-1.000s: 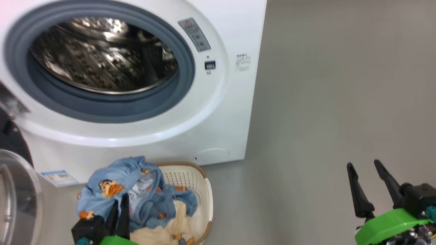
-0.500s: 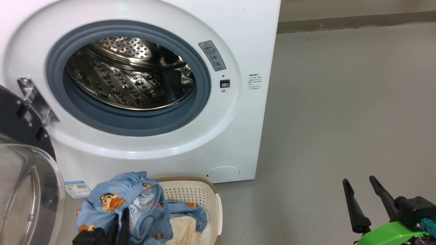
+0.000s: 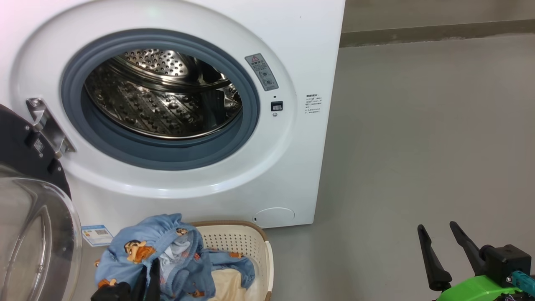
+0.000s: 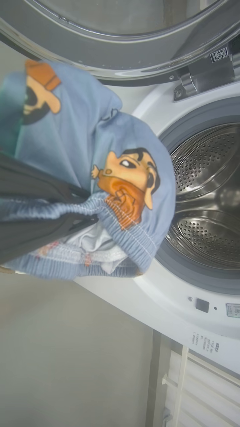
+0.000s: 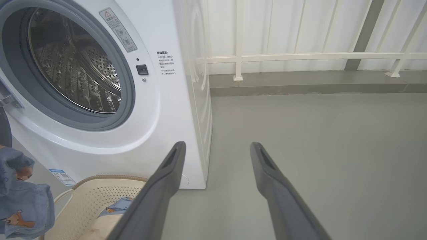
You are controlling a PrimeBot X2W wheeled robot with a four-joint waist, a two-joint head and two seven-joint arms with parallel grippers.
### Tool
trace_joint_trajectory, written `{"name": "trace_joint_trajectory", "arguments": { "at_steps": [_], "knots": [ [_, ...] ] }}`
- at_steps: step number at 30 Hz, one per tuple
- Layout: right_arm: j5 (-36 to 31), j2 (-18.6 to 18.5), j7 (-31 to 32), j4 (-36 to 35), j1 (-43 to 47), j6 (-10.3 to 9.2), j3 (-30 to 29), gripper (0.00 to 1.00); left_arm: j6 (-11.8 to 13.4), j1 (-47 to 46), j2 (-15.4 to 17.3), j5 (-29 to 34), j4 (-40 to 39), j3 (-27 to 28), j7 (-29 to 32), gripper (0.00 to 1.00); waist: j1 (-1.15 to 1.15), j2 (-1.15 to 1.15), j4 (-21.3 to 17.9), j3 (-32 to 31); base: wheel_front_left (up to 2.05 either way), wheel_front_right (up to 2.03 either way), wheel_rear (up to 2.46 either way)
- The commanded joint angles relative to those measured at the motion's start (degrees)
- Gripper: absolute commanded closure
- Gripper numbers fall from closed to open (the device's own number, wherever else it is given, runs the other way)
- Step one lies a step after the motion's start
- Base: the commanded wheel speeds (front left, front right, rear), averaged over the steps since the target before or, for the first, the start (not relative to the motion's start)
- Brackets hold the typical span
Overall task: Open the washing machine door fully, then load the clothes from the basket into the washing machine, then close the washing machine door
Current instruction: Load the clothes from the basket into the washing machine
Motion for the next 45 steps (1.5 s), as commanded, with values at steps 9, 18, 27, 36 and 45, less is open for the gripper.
{"name": "trace_joint_trajectory", "arguments": {
  "at_steps": [9,18,27,36,45],
  "knots": [
    [-0.04,-0.55,-0.86,-1.02,-1.47,0.25,1.81,0.0,0.5,-1.39,1.2,-0.53,-1.66,1.31,0.36,1.0,0.0,0.0,-0.14,0.06,0.0,0.0,0.0],
    [0.33,-0.43,-1.12,-0.6,-1.91,0.25,2.27,0.0,0.74,-2.33,1.48,-0.97,-1.04,1.13,1.12,1.0,0.0,0.0,-1.13,0.76,0.0,0.0,0.0],
    [1.78,-0.26,-1.67,-0.47,-3.02,0.25,2.06,0.0,0.52,-7.92,1.83,-2.17,3.02,1.69,3.19,1.0,0.0,0.0,-3.8,3.78,0.0,0.0,0.0],
    [2.88,-0.18,-3.51,-0.11,-6.2,0.25,2.03,0.0,-1.19,-20.74,3.9,-3.05,11.01,2.46,6.63,1.0,0.0,0.0,-7.93,10.94,0.0,0.0,0.0],
    [6.43,-0.15,-8.65,2.21,-10.05,0.25,0.16,0.0,-3.76,-40.49,7.41,-2.68,19.28,1.48,15.46,1.0,0.0,0.0,-11.98,21.16,0.0,0.0,0.0]
  ]
}}
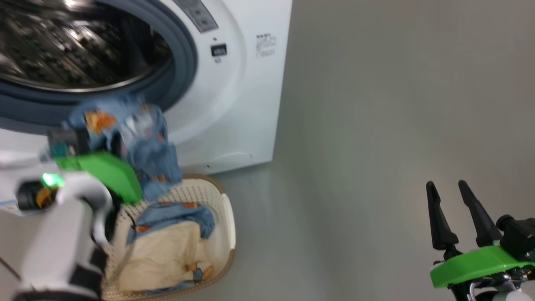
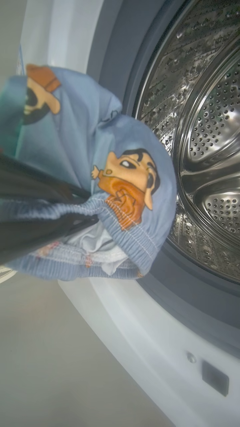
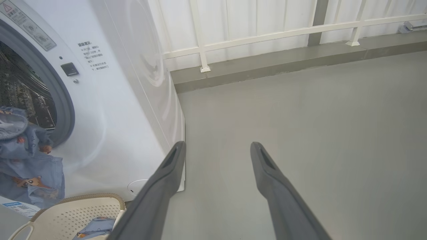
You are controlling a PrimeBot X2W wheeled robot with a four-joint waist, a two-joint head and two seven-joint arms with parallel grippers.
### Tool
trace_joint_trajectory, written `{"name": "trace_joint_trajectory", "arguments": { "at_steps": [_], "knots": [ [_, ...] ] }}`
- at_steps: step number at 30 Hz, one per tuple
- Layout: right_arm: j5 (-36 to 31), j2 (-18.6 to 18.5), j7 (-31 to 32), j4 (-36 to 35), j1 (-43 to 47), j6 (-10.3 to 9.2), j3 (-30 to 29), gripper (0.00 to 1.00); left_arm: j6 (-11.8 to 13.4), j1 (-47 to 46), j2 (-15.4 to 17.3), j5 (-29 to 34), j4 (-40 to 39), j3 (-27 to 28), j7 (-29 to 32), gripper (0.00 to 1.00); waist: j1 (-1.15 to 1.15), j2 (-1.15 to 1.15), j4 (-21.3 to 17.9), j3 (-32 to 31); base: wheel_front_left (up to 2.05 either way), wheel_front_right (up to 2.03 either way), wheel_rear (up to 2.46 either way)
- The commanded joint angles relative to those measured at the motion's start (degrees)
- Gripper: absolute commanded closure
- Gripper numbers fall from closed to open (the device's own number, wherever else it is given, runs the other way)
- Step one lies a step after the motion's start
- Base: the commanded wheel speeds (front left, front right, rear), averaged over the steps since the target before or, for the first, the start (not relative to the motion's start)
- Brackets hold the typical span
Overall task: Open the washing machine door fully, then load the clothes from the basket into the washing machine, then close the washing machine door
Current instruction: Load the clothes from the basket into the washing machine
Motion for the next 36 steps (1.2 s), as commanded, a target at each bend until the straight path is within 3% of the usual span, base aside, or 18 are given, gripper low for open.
{"name": "trace_joint_trajectory", "arguments": {
  "at_steps": [1,16,24,30,36],
  "knots": [
    [1.34,-0.64,-1.36,-0.62,-2.51,0.25,1.13,0.0,-0.61,-5.55,3.18,0.21,0.16,1.45,1.47,1.0,-0.01,0.0,-3.73,6.39,0.0,0.0,0.0],
    [4.32,-0.64,-7.0,5.94,-10.2,0.25,7.31,0.0,-2.27,-25.23,9.65,0.69,9.71,2.0,8.02,1.0,-0.01,0.0,-8.75,15.31,0.0,0.0,0.0],
    [6.46,-0.63,-8.96,8.4,-12.97,0.25,11.01,0.0,-2.28,-33.45,15.5,1.72,11.14,2.79,7.9,1.0,-0.01,0.0,-11.91,20.39,0.0,0.0,0.0],
    [7.35,-0.63,-10.07,9.66,-14.07,0.25,12.4,0.0,-1.89,-38.48,18.1,2.77,8.43,2.99,4.86,1.0,-0.01,0.0,-12.93,22.8,0.0,0.0,0.0],
    [7.9,-0.63,-10.73,10.52,-14.74,0.25,13.12,0.0,0.14,-42.61,20.55,5.41,6.98,2.9,-2.87,1.0,-0.01,0.0,-13.49,24.26,0.0,0.0,0.0]
  ]
}}
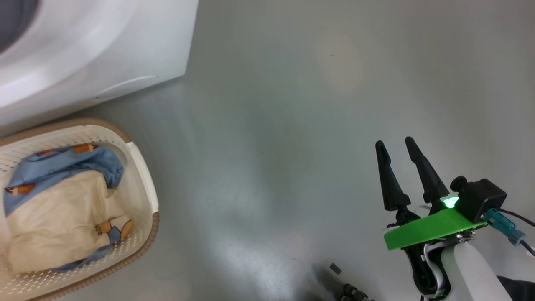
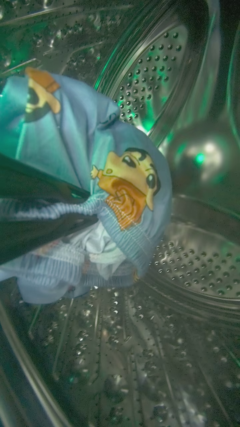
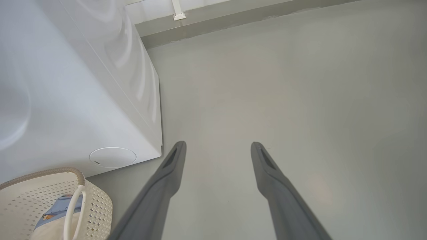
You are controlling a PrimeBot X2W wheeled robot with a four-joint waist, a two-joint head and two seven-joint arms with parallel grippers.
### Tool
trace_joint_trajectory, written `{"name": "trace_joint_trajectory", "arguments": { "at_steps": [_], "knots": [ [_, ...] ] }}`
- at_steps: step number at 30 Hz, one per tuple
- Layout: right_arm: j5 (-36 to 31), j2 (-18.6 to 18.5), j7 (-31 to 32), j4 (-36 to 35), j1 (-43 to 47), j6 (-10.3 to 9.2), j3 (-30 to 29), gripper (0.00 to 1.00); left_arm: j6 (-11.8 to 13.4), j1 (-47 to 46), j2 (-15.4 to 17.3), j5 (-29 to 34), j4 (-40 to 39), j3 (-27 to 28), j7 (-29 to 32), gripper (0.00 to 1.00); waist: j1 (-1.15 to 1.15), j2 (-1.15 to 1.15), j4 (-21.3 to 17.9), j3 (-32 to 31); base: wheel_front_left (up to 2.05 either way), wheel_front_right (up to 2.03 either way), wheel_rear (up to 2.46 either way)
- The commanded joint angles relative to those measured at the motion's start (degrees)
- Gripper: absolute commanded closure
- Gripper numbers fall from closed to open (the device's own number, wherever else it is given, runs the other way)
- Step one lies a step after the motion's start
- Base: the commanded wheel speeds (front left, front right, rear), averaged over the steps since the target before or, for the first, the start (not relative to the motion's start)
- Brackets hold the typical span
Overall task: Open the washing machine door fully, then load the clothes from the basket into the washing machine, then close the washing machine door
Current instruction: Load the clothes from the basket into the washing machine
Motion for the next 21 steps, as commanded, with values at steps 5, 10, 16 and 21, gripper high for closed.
{"name": "trace_joint_trajectory", "arguments": {
  "at_steps": [5,10,16,21],
  "knots": [
    [1.16,-0.61,-1.28,-0.5,-0.95,0.25,1.42,0.0,2.7,-2.35,4.28,2.91,-0.82,0.16,-6.15,1.0,-0.01,0.0,-0.38,1.08,0.0,0.0,0.0],
    [1.13,-0.61,-1.48,-0.05,-1.18,0.25,1.44,0.0,2.56,-1.97,3.35,1.56,2.86,0.29,-4.39,0.0,-0.01,0.0,0.39,1.1,0.0,0.0,0.0],
    [0.76,-0.61,-1.53,0.04,-1.5,0.25,1.18,0.0,2.28,-1.85,2.61,0.86,4.65,-0.05,-3.49,0.0,-0.01,0.0,1.06,0.95,0.0,0.0,0.0],
    [0.49,-0.61,-1.47,0.03,-1.62,0.25,0.65,0.0,2.16,-1.23,2.01,0.04,6.02,-0.17,-3.0,0.0,-0.01,0.0,1.87,0.51,0.0,0.0,0.0]
  ]
}}
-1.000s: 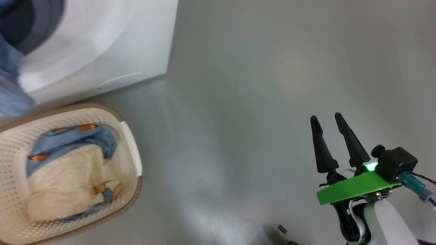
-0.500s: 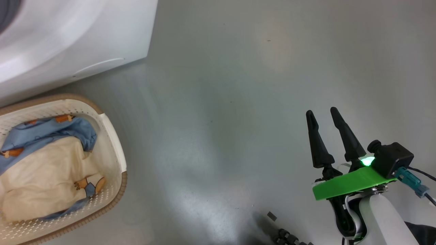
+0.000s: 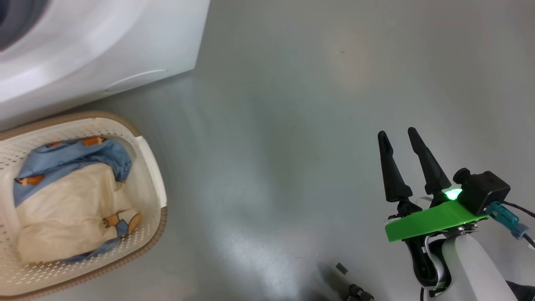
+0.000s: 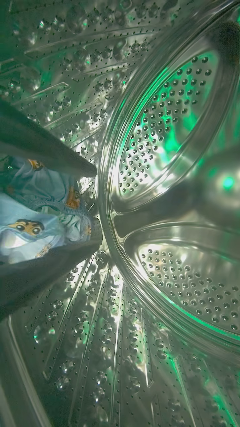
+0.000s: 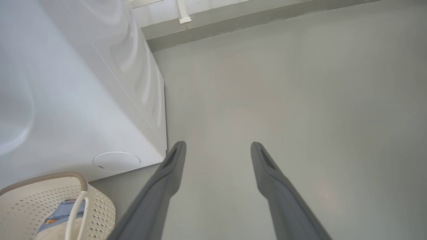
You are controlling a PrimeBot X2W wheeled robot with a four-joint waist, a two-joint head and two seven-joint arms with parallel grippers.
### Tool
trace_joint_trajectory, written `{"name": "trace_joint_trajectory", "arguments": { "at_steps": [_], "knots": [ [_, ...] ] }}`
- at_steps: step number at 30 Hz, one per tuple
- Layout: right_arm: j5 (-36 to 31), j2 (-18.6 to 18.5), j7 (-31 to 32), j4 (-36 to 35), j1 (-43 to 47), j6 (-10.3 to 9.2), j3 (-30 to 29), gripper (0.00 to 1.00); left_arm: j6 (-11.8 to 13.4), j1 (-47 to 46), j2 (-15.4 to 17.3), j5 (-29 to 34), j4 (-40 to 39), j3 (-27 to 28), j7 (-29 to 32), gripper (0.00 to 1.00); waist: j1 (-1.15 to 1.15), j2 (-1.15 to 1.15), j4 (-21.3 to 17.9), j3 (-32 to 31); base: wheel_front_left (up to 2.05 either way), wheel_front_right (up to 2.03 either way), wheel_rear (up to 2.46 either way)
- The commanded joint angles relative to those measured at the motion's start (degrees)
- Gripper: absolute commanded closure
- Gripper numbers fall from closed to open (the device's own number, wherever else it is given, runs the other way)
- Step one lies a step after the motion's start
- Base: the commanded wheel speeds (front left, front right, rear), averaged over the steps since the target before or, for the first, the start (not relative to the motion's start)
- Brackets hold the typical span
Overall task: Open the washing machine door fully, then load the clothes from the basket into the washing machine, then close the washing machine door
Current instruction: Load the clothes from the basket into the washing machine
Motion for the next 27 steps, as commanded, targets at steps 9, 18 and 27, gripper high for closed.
{"name": "trace_joint_trajectory", "arguments": {
  "at_steps": [9,18,27],
  "knots": [
    [-1.11,-0.61,0.21,-1.59,0.54,0.25,-1.27,0.0,0.06,4.28,0.47,-1.2,0.65,-0.02,-2.92,0.0,0.0,0.0,2.65,-2.43,0.0,0.0,0.0],
    [-2.94,-0.61,2.18,-2.76,2.73,0.25,-4.29,0.0,1.53,14.29,-3.28,-3.28,-0.09,0.33,-8.77,0.0,0.0,0.0,5.37,-7.65,0.0,0.0,0.0],
    [-3.71,-0.61,4.74,-5.24,6.66,0.25,-7.37,0.0,2.91,26.61,-7.9,-6.51,-8.05,1.95,-14.77,0.0,0.0,0.0,8.9,-13.39,0.0,0.0,0.0]
  ]
}}
